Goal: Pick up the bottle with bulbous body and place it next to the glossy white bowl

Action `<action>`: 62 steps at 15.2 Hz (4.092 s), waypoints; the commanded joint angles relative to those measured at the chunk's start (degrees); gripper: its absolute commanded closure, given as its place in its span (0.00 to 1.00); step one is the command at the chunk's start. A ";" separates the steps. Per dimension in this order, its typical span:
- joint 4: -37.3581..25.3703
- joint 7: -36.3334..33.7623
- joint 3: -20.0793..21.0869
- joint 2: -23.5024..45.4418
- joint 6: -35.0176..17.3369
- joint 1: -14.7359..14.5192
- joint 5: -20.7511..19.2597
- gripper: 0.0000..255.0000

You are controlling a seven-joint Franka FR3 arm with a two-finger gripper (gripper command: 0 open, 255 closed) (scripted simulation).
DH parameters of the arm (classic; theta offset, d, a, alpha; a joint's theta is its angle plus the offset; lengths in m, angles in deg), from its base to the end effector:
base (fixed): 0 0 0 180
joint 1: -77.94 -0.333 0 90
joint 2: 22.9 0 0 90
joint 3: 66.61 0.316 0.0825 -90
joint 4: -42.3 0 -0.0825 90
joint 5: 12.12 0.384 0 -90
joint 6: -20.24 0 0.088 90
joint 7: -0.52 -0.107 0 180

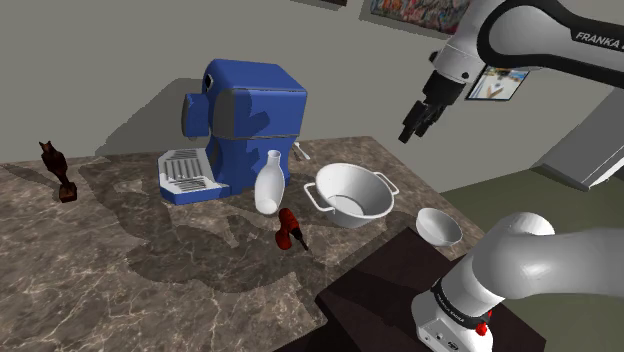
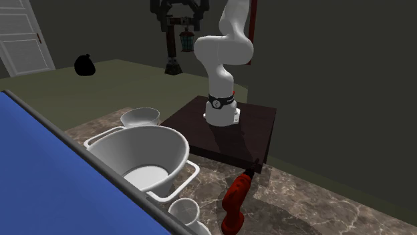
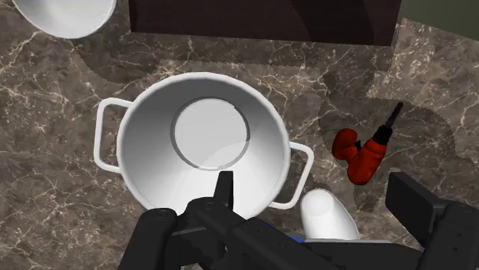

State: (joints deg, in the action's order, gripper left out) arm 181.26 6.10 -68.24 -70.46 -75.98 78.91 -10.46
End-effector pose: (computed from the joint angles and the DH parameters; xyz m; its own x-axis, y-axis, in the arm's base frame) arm 0.3048 -0.0134 0.5810 0.9945 0.0564 0.0882 0.0602 -0.9973 -0.0416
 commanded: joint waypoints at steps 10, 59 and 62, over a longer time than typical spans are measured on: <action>-5.26 -5.72 5.59 18.49 -11.59 -1.77 2.01 0.00; -51.04 -22.13 11.78 75.31 -20.92 -8.42 -7.38 1.00; -47.23 -18.73 12.50 72.69 -19.25 -7.64 -7.10 0.00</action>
State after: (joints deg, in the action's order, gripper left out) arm 133.00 -14.04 -55.91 2.93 -95.83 70.94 -17.59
